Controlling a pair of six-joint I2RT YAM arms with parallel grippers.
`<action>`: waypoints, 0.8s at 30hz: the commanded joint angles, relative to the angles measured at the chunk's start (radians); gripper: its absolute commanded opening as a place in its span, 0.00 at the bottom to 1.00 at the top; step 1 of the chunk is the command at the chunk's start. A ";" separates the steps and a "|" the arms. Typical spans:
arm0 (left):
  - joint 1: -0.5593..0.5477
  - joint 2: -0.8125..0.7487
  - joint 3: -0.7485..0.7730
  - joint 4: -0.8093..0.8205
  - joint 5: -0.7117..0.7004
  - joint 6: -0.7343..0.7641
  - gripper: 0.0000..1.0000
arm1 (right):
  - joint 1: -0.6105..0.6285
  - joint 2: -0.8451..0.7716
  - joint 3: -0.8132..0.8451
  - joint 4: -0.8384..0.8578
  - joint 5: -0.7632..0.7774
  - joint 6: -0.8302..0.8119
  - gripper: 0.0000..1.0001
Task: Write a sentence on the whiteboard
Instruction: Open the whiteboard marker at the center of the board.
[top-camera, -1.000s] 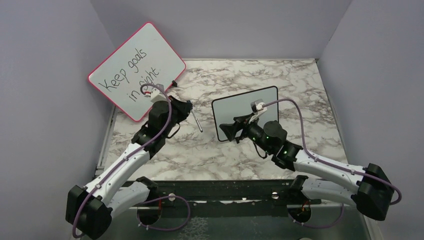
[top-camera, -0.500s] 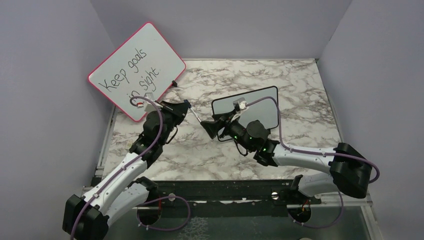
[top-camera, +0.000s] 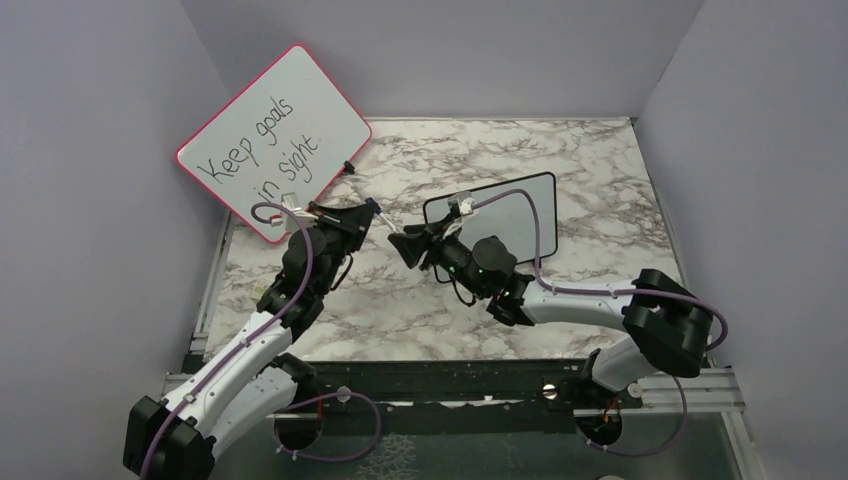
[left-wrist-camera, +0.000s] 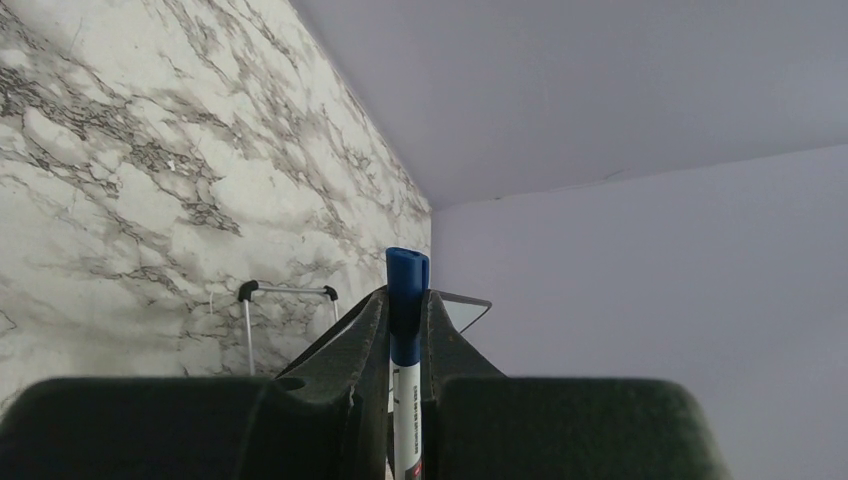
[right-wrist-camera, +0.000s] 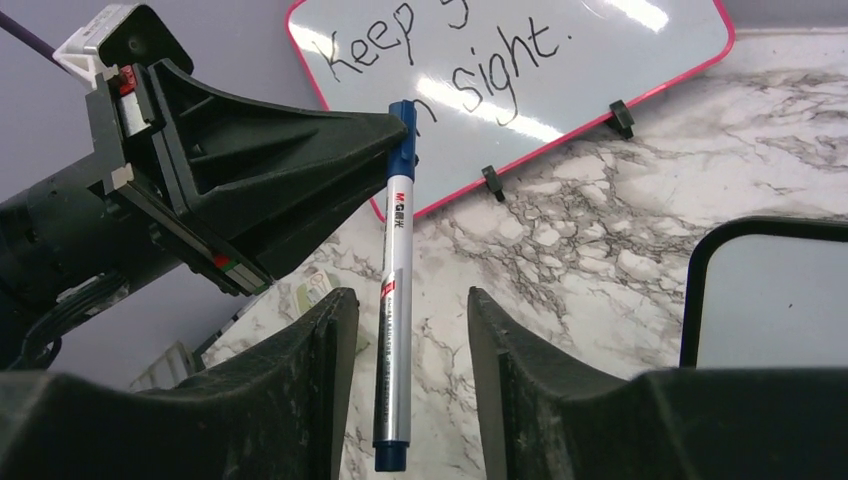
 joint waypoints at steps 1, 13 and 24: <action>-0.007 -0.018 -0.013 0.046 -0.019 -0.064 0.00 | 0.008 0.035 0.039 0.064 0.021 -0.016 0.45; -0.008 -0.031 -0.041 0.051 -0.013 -0.044 0.00 | 0.009 -0.004 0.028 0.033 0.031 -0.053 0.00; -0.008 -0.045 0.080 -0.130 -0.004 0.409 0.53 | 0.006 -0.150 0.083 -0.342 0.009 -0.199 0.01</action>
